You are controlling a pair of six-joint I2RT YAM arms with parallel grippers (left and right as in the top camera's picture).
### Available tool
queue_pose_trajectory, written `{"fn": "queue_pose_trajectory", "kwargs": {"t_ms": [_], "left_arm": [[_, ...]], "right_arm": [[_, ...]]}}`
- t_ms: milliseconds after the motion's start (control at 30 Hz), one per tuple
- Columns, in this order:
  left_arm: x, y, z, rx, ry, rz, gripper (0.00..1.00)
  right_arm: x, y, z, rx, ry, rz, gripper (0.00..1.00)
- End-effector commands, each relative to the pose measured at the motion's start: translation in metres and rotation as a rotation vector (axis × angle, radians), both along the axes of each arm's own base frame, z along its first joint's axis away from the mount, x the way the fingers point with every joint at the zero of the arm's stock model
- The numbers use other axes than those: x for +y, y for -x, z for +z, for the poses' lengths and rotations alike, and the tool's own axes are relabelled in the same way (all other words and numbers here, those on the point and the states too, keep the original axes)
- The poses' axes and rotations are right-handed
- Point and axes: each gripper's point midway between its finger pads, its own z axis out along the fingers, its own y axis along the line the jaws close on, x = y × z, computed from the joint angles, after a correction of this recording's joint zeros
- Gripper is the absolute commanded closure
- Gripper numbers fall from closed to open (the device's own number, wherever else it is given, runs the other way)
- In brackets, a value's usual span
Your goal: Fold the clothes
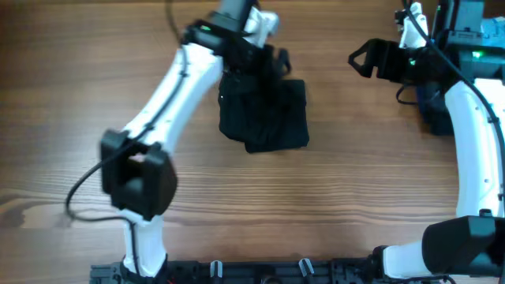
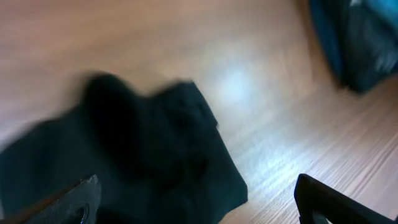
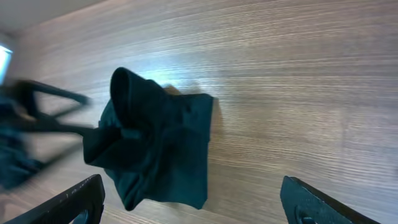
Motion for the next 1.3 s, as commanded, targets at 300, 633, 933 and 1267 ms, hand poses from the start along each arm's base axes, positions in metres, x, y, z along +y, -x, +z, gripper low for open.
{"fn": "queue_pose_trajectory", "kwargs": {"t_ms": [300, 633, 933, 1267], "left_arm": [[0.160, -0.002, 0.100, -0.040, 0.037, 0.426, 0.00], [0.175, 0.004, 0.089, -0.015, -0.047, 0.475, 0.00], [0.183, 0.007, 0.084, -0.002, -0.092, 0.497, 0.00], [0.183, 0.010, 0.082, 0.011, -0.098, 0.496, 0.00]], "right_arm": [[0.112, -0.018, -0.107, 0.251, 0.000, 0.116, 0.36], [0.162, -0.022, -0.159, 0.307, 0.078, 0.028, 0.48], [0.173, -0.030, -0.158, 0.255, 0.104, -0.035, 0.59], [0.168, -0.028, -0.182, 0.308, 0.136, -0.065, 0.68]]}}
